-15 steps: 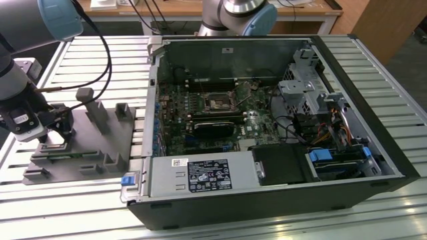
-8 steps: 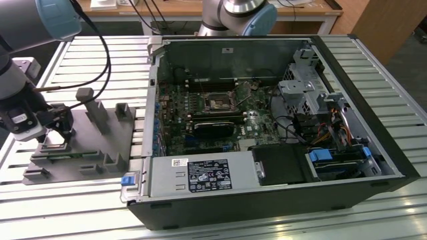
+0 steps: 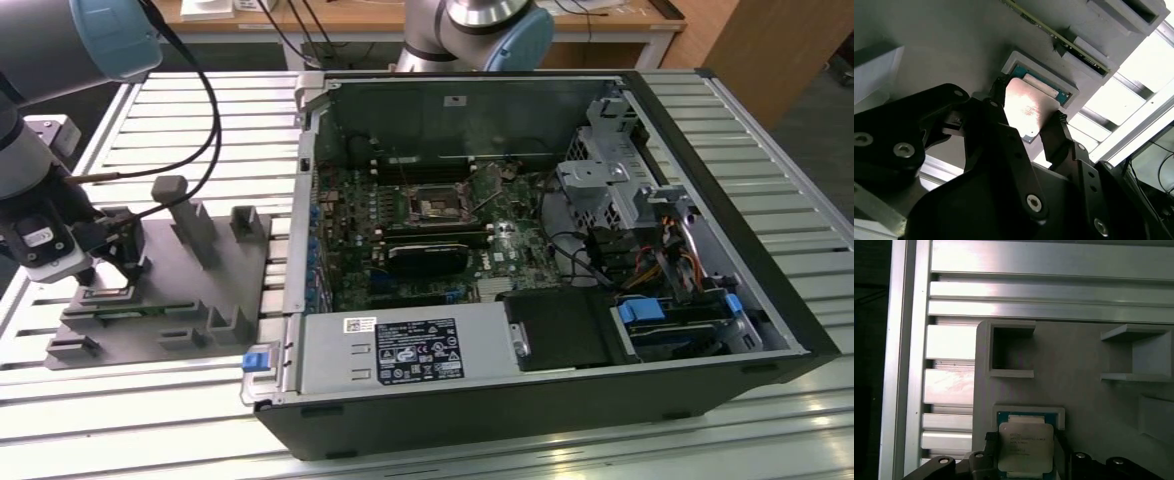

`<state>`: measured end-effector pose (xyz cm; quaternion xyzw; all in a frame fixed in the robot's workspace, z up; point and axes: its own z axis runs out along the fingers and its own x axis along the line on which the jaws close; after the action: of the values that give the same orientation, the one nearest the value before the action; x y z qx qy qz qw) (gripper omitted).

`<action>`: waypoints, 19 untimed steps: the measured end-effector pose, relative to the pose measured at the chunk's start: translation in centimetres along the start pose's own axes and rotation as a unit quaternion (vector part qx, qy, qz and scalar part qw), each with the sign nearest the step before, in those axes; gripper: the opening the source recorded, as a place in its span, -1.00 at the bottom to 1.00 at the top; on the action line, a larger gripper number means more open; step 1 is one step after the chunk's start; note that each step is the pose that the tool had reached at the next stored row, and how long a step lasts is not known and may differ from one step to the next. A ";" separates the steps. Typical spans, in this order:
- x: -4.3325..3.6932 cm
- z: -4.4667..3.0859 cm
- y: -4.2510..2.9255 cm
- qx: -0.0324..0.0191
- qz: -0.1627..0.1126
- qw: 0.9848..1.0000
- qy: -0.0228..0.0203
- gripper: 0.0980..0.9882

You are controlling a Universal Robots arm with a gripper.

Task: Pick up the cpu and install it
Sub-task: 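Pick up the cpu and move it towards the insertion slot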

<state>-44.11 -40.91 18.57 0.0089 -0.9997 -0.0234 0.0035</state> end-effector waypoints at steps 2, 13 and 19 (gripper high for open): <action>0.00 0.01 0.00 0.000 0.000 1.000 0.000 -0.02; 0.00 -0.73 0.04 0.000 0.000 1.000 -0.001 -0.03; 0.01 -2.01 0.10 0.000 0.000 1.000 -0.001 -0.03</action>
<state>-44.11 -40.91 20.58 0.0089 -0.9997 -0.0235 0.0025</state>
